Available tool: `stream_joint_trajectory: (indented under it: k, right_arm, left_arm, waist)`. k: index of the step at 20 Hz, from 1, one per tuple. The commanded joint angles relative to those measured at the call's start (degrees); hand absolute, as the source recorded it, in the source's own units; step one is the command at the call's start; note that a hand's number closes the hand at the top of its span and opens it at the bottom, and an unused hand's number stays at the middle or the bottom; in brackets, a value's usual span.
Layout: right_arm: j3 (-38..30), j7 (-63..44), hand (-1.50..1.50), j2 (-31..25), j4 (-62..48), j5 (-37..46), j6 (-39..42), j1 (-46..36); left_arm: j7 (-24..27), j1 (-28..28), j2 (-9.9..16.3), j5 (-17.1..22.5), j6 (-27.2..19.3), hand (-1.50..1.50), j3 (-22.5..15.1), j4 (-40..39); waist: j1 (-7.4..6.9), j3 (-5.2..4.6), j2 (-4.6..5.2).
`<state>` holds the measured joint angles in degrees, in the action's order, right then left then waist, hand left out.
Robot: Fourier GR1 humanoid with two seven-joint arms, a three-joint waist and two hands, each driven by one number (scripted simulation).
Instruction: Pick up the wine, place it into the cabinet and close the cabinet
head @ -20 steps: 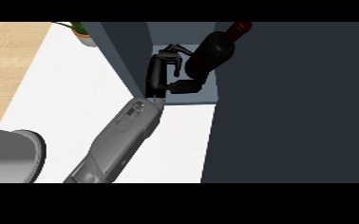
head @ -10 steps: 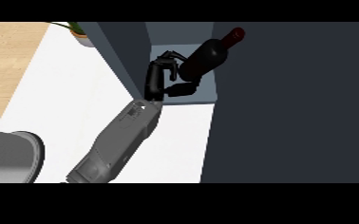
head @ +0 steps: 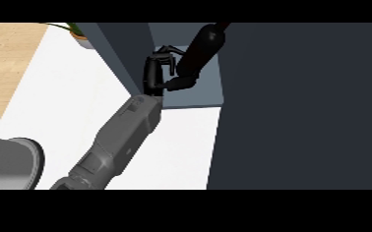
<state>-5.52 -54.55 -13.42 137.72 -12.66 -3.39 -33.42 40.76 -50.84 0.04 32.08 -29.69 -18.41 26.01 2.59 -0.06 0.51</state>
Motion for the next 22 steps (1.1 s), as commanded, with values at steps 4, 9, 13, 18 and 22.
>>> stream_joint_trajectory:
  k: [4,9,13,18,22]
  right_arm:
    - [-0.6,-2.7,-1.5,0.0,4.1,-3.9,-0.6,0.4]
    - [0.9,-1.6,-1.5,0.9,3.5,-2.3,-1.1,-0.7]
    - [2.3,-2.3,-1.5,1.4,5.3,-2.0,-0.8,0.8]
    - [-1.6,1.1,-1.5,0.6,0.2,-4.7,0.9,-1.2]
    - [0.2,-0.9,-1.5,1.3,2.9,-4.5,-0.1,-1.3]
  left_arm:
    - [1.2,-6.4,0.6,1.9,4.1,1.5,5.2,-9.9]
    - [0.6,-11.9,0.2,1.6,3.2,1.5,7.0,-14.3]
    - [5.6,-9.2,0.0,0.4,-1.7,1.5,5.9,-16.5]
    - [0.2,-15.4,1.1,-2.0,-4.8,1.5,5.2,-21.2]
    - [0.0,-14.5,2.2,-1.5,-2.9,1.5,6.1,-22.5]
  waist:
    - [0.24,0.01,0.22]
    - [1.08,-0.02,0.5]
    - [1.53,-0.02,0.49]
    - [1.61,0.05,0.92]
    - [2.51,-0.02,1.09]
